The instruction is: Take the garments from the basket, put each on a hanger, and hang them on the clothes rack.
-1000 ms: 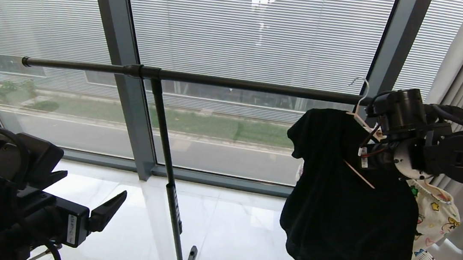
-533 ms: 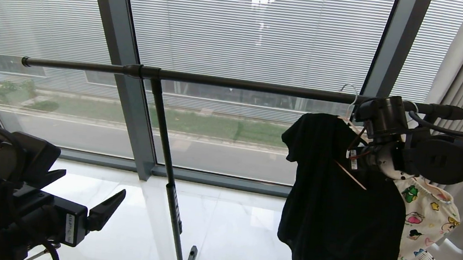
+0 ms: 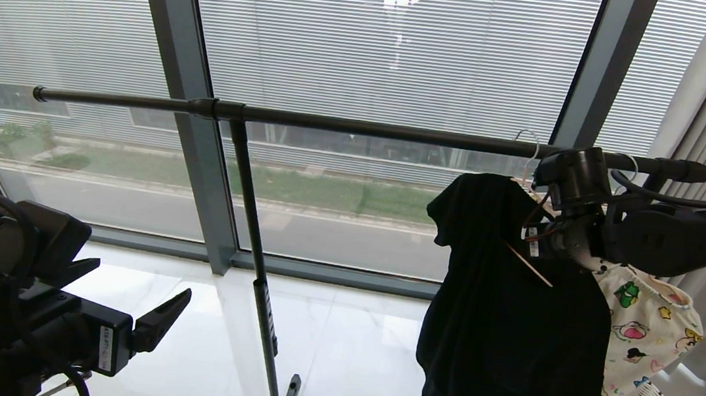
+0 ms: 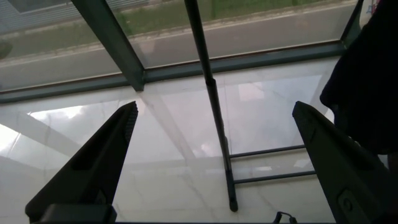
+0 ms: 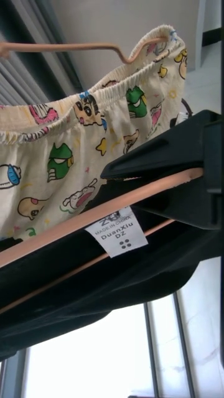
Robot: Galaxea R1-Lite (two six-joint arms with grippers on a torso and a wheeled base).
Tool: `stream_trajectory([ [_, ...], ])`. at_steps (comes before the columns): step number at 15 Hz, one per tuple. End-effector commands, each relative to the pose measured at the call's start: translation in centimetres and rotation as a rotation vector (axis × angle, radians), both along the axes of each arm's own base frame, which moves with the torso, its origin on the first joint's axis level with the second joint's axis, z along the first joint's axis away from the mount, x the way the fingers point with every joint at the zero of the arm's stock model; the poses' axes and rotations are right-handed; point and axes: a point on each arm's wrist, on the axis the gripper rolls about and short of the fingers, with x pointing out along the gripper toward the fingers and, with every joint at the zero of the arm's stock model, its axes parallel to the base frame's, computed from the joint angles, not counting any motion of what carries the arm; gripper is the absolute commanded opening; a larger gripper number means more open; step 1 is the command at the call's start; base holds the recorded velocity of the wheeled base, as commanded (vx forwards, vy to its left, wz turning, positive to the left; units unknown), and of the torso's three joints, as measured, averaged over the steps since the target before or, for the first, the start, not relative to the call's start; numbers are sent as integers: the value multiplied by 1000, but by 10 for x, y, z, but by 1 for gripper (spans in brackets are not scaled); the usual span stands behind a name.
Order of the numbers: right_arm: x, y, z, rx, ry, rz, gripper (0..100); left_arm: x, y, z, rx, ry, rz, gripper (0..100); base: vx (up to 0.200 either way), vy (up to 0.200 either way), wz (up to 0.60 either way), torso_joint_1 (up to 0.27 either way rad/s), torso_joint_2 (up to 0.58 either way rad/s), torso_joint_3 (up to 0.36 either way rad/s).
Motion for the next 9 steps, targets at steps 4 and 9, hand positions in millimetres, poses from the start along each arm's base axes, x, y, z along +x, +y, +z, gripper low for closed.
stream_trajectory([
  [4, 16, 3, -4, 3, -6, -12, 0, 0, 0, 0, 0, -1, 0, 100, 0, 0, 0, 0, 0, 0],
  [9, 20, 4, -8, -8, 3, -9, 0, 0, 0, 0, 0, -1, 2, 100, 0, 0, 0, 0, 0, 0],
])
